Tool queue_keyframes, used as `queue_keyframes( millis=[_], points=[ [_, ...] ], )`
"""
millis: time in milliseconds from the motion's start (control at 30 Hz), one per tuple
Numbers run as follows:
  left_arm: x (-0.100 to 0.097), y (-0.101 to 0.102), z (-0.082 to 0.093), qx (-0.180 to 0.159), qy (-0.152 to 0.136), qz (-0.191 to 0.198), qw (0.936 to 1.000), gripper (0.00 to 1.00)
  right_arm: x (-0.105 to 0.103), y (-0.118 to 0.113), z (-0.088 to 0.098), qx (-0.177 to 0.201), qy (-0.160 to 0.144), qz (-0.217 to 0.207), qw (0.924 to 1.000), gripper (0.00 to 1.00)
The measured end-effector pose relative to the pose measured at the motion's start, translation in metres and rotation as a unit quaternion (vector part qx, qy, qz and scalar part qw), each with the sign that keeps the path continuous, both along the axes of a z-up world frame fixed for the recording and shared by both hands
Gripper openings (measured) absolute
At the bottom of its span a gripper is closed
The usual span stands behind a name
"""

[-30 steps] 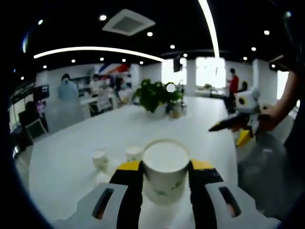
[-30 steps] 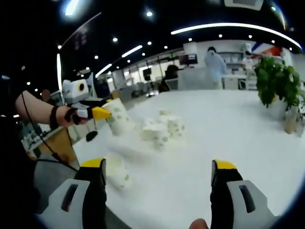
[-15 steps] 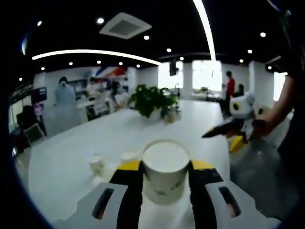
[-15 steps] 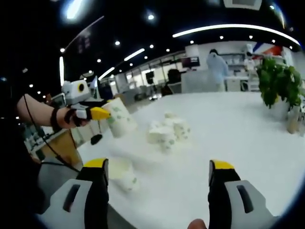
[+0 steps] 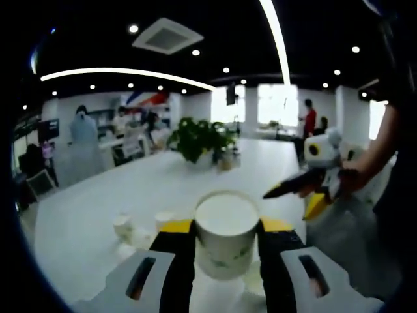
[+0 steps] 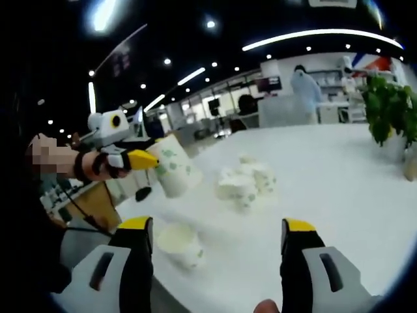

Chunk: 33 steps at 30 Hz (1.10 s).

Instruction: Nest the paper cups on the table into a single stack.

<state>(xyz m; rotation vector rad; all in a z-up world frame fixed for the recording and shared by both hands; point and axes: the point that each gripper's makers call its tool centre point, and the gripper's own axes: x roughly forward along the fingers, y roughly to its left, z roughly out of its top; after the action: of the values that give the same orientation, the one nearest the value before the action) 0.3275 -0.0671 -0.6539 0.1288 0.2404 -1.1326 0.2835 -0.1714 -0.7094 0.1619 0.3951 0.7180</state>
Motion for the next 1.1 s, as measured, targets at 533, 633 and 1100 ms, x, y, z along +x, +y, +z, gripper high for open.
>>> queue_keyframes(
  millis=[533,633,1100],
  points=[
    [-0.002,-0.011,0.006,-0.009,0.003,-0.015,0.9998,0.36,0.003,0.047,0.008,0.043,0.007,0.052,0.9977,0.69],
    [-0.002,-0.012,0.009,-0.01,0.002,-0.016,0.9998,0.36,0.001,0.056,0.009,0.054,0.013,0.065,0.9963,0.65],
    [-0.008,-0.015,0.012,-0.019,0.002,-0.027,0.9995,0.36,0.002,0.076,0.017,0.121,0.033,0.099,0.9872,0.48]
  ],
)
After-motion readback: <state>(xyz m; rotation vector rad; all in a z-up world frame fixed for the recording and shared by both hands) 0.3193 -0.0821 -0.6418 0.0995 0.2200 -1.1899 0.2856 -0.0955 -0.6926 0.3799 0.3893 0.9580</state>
